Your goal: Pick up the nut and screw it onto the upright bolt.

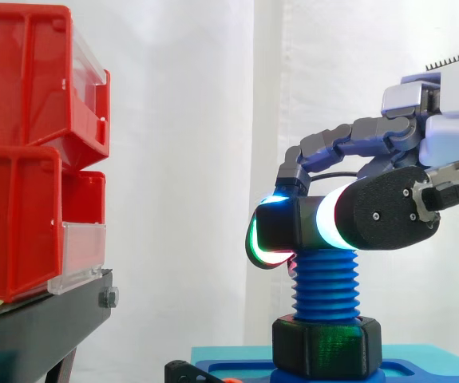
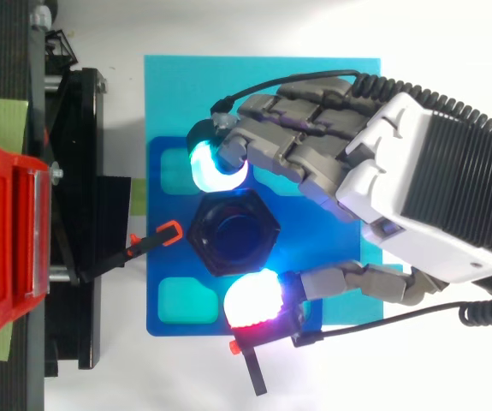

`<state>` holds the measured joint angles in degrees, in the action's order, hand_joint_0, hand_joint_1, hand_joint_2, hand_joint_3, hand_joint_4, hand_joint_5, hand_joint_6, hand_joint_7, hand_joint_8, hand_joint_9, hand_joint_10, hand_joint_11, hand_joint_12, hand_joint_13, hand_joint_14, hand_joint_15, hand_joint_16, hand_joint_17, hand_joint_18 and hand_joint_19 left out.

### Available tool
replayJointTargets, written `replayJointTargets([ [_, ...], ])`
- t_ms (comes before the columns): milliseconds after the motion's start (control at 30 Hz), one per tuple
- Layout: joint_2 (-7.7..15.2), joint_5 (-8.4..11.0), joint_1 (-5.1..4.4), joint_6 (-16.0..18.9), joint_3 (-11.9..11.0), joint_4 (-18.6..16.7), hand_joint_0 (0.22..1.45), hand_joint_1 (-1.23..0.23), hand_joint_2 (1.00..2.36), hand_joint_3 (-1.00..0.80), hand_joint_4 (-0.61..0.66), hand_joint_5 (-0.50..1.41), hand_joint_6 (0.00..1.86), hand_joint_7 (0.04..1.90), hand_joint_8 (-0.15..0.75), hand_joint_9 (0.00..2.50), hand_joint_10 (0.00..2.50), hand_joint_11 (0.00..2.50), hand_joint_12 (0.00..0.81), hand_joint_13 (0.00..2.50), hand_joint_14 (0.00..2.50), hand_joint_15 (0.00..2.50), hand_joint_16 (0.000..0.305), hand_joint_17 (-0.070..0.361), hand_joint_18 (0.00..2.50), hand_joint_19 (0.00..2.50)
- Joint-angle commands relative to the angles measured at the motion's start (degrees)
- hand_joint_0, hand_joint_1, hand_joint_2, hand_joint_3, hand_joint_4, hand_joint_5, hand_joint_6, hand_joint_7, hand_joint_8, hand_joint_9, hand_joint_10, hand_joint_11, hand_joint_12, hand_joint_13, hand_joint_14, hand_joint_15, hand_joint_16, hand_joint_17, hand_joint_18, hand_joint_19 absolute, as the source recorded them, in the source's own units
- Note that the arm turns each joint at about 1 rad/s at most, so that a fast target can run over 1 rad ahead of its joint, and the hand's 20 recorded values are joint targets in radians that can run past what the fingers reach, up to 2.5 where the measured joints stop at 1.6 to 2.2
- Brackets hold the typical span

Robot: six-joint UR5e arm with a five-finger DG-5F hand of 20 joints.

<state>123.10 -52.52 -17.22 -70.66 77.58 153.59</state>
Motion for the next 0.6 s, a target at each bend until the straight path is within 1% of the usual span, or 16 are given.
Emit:
replayJointTargets([
  [0,0.0,0.05,0.08,0.0,0.0,0.1,0.56,-0.66,1.0,-0.5,0.2,-0.13,0.5,1.25,0.274,0.78,0.01,0.27,0.308,0.6,0.0,0.08,0.039,0.087,0.57,0.25],
  [233,0.0,0.05,-0.01,0.2,0.0,0.1,0.56,-0.66,1.0,-0.5,0.2,-0.13,0.5,1.25,0.275,0.78,0.01,0.26,0.308,0.6,0.0,0.08,0.039,0.087,0.57,0.26],
  [567,0.0,0.4,-0.8,0.2,-0.1,0.2,0.56,-0.66,1.0,-0.5,0.2,-0.13,0.5,1.26,0.28,0.78,0.01,0.27,0.309,0.6,0.0,0.08,0.039,0.087,0.57,0.24],
])
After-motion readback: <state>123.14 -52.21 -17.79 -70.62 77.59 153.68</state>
